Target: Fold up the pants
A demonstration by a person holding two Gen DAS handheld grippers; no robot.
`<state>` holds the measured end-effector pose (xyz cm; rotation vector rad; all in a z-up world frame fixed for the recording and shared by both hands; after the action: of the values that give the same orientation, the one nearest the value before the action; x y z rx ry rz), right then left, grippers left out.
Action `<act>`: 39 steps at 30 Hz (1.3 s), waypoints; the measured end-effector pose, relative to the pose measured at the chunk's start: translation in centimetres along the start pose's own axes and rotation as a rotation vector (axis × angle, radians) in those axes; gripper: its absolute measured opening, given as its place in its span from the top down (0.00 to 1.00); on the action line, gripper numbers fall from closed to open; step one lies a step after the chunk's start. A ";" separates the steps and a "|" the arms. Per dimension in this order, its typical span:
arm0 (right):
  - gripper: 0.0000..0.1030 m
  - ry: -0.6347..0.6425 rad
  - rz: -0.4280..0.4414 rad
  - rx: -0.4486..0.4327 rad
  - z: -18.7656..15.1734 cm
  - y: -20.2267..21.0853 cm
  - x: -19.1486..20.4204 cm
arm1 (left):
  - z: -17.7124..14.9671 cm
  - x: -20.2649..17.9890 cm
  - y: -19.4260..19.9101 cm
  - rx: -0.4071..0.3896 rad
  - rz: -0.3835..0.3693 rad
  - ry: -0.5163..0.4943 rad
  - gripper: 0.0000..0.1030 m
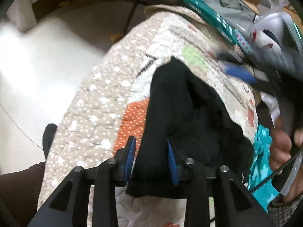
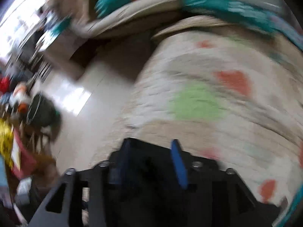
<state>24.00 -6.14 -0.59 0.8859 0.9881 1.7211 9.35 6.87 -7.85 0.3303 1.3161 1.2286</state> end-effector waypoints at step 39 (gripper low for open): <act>0.93 -0.202 -0.078 0.071 -16.9 0.6 -4.4 | 0.5 -0.6 1.2 -0.132 0.067 -0.054 0.56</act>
<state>10.25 -14.30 -7.71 1.0326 0.9402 1.5064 9.29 7.10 -6.41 0.3131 1.1790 1.3469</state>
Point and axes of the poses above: each gripper's, at about its wrist camera, not at the fingertips, and y roughly against the way its jaws point, x to its left, z to its top, the point moved 5 cm from there along -y, roughly the way its jaws point, and after that the axes turned 4 degrees about -z, right-handed, at the moved point
